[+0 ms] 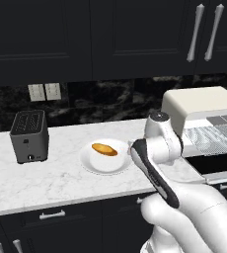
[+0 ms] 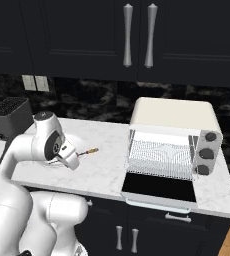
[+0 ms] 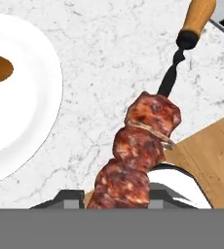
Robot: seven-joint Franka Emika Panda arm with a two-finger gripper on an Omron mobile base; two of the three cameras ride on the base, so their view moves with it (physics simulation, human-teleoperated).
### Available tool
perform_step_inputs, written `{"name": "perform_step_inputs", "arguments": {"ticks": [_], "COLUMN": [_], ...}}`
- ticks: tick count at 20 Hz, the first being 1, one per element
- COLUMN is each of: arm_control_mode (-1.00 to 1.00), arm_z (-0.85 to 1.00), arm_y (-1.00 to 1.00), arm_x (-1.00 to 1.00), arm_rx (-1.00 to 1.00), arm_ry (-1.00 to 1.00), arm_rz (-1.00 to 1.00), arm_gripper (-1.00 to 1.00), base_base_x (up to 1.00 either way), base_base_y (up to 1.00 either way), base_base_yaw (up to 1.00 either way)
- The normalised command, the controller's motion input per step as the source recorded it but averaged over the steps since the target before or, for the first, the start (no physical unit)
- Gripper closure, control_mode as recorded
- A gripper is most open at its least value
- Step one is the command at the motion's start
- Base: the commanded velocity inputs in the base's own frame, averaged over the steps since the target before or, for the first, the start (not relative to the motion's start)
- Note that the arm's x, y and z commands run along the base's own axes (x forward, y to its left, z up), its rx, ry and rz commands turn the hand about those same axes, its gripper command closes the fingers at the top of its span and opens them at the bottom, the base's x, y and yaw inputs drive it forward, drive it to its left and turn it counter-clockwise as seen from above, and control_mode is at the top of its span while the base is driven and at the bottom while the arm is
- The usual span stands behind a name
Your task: Pick up the kebab skewer and baguette bread, and place them inside the toaster oven. Close the toaster oven door and start by setting the timer.
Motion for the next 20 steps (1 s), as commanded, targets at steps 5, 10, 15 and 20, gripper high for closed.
{"name": "perform_step_inputs", "arguments": {"ticks": [5,10,15,20], "arm_control_mode": [-1.00,-1.00,-1.00,-1.00], "arm_z": [0.38,0.25,0.08,0.03], "arm_y": [-0.88,-0.84,-0.80,-0.85], "arm_x": [-0.47,-0.13,0.18,0.40], "arm_rx": [-0.02,-0.05,-0.06,-0.04], "arm_ry": [0.15,0.10,0.09,0.13], "arm_rz": [-0.01,0.00,-0.01,0.00], "arm_gripper": [1.00,1.00,1.00,1.00], "base_base_x": [0.00,0.00,0.00,0.00], "base_base_y": [0.00,0.00,0.00,0.00], "base_base_yaw": [0.00,0.00,0.00,0.00]}}
